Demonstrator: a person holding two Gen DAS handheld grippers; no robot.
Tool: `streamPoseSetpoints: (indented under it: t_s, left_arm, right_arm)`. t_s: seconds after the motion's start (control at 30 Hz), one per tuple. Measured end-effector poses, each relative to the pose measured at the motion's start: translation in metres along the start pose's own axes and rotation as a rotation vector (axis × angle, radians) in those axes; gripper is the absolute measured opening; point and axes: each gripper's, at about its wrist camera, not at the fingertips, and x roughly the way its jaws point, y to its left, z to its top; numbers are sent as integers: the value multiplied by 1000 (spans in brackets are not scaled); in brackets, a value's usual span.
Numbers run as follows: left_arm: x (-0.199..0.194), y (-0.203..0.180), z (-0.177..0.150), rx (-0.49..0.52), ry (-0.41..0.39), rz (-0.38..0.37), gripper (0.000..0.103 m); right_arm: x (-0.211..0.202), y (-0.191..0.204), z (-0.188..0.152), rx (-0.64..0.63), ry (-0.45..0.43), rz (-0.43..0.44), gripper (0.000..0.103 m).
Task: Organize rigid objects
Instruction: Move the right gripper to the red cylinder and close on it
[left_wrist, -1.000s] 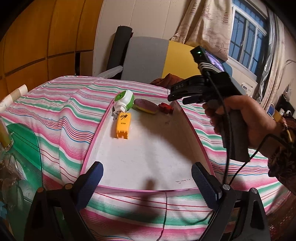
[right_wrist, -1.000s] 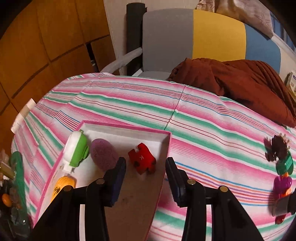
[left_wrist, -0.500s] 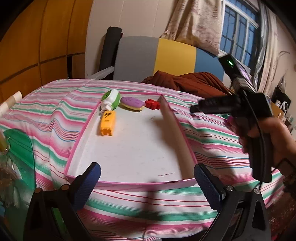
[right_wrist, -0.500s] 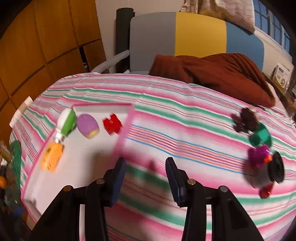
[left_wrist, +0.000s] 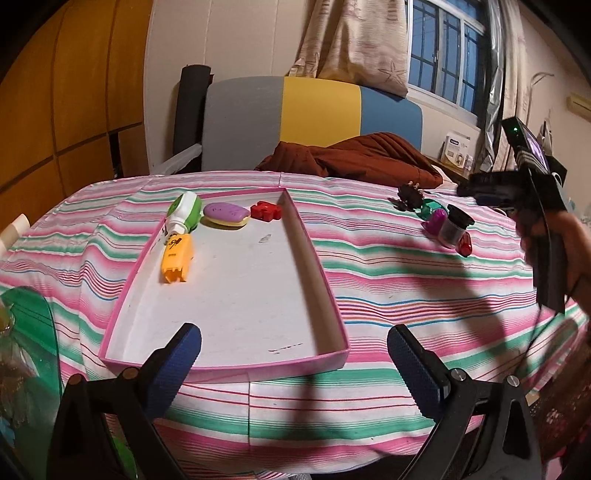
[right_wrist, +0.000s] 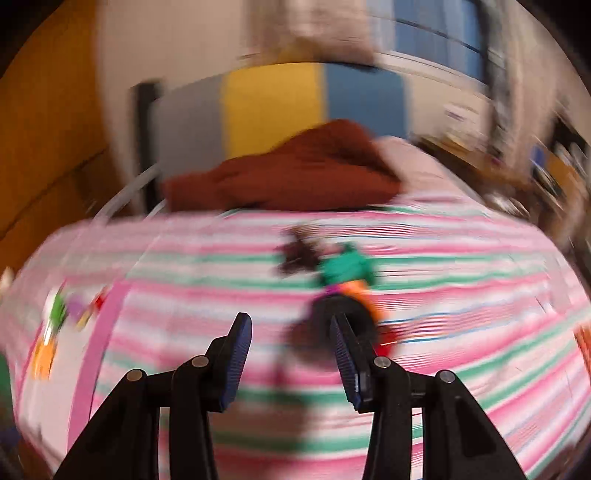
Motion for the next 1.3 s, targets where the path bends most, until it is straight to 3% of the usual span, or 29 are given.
streamPoseSetpoints:
  t_s: [0.1, 0.2, 0.37, 0.57, 0.7, 0.8, 0.97, 1.03, 1.13, 1.3]
  left_arm:
    - [-1, -2, 1, 6, -1, 2, 102]
    - [0, -3, 1, 6, 2, 1, 102]
    - [2, -5, 1, 11, 6, 4, 102]
    - [4, -11, 4, 24, 10, -8, 102]
    - [2, -14, 3, 32, 6, -15, 102]
    - [4, -16, 3, 31, 12, -17, 102]
    - [8, -21, 10, 30, 19, -30, 102]
    - [8, -25, 15, 31, 13, -41, 102]
    - [12, -37, 27, 39, 7, -59, 102]
    - [20, -68, 49, 71, -7, -99, 102]
  right_arm:
    - [15, -45, 18, 142, 34, -101, 45]
    - [35, -66, 18, 183, 101, -105, 45]
    - [38, -50, -3, 114, 151, -32, 45]
    - [12, -4, -38, -64, 191, 157, 45]
    - [-16, -1, -38, -116, 118, 198, 45]
    - [-22, -18, -32, -40, 105, 223, 45]
    - [4, -54, -25, 183, 203, 310, 45]
    - [8, -67, -23, 236, 202, 298, 45]
    - [20, -88, -13, 305, 201, 201, 46]
    - [53, -88, -7, 278, 261, 103, 45]
